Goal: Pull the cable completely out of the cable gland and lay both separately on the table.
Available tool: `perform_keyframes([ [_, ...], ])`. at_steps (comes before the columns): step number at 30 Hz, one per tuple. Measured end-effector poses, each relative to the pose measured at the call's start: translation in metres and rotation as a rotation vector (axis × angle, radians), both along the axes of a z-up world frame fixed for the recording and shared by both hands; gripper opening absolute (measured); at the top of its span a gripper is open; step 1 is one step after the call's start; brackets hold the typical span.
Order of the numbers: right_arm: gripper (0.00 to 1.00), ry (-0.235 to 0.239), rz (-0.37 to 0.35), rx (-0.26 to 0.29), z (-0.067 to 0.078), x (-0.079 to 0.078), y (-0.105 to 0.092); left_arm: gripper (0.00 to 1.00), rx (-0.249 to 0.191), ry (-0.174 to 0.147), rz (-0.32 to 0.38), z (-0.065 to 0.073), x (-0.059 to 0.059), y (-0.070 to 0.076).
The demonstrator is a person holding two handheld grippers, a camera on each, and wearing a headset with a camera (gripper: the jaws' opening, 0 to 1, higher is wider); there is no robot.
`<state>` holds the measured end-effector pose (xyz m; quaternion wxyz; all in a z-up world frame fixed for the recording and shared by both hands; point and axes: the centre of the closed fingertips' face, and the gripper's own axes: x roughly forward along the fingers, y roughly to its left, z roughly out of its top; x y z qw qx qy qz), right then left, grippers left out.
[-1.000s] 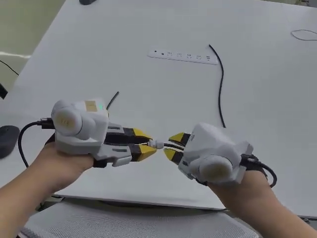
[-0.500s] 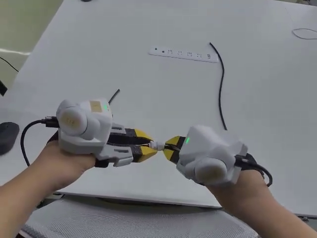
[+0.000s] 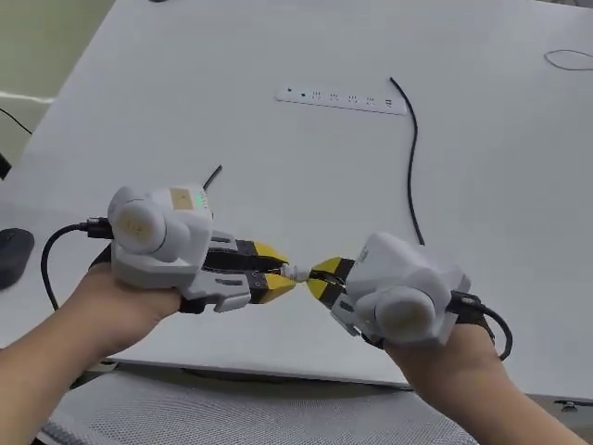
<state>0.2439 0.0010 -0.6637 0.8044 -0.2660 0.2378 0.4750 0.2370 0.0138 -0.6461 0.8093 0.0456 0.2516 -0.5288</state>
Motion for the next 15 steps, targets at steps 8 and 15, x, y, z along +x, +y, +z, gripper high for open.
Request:
perform_keyframes([
  [8,0.00,0.032,-0.082,0.012,-0.008,0.009,-0.015,0.15,-0.003,-0.005,0.006,0.004,0.003,0.002],
  [15,0.00,0.058,-0.161,0.024,-0.019,0.017,-0.033,0.15,-0.018,-0.009,0.013,0.008,0.005,0.004],
])
